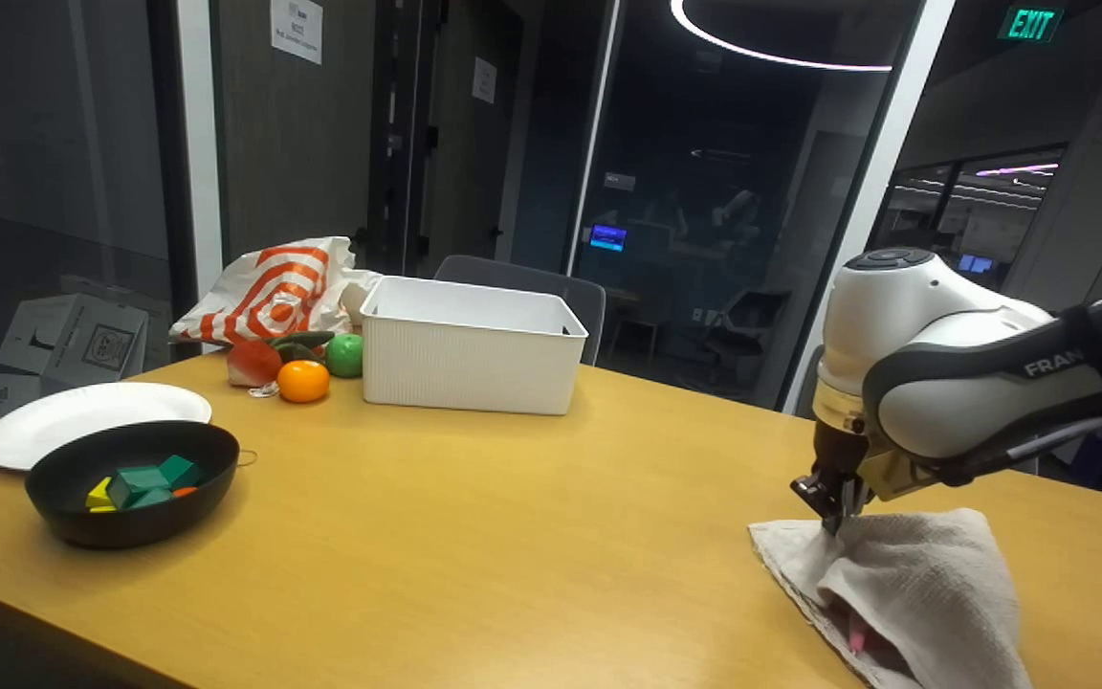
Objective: Unfold the towel, then remove the peach and pinks shirts from the towel
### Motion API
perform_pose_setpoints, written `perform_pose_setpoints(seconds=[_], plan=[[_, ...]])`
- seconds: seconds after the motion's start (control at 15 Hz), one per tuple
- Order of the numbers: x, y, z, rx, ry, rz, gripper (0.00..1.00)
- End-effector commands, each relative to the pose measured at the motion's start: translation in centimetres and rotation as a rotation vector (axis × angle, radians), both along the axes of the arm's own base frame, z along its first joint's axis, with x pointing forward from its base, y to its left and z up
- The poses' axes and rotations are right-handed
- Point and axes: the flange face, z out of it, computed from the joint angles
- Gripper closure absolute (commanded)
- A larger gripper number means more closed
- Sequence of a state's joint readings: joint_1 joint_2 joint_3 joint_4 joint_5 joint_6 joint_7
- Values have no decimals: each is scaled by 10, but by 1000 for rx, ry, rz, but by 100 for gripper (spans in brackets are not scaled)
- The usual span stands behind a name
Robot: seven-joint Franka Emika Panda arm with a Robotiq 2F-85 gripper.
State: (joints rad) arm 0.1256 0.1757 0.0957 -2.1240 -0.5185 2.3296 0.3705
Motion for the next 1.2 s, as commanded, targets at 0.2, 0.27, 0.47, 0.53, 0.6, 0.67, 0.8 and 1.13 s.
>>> perform_pose_setpoints(seconds=[0.2,0.27,0.47,0.53,0.6,0.67,0.8,1.13], plan=[[-12,-12,65,-38,-66,-39,89],[-16,-16,74,-54,-67,-44,90],[-36,-36,102,-153,-49,-84,90],[-44,-45,111,-189,-34,-101,91],[-52,-53,117,-225,-15,-119,90],[-62,-62,123,-264,10,-147,91],[-81,-81,129,-333,65,-196,90],[-130,-122,107,-449,266,-320,91]])
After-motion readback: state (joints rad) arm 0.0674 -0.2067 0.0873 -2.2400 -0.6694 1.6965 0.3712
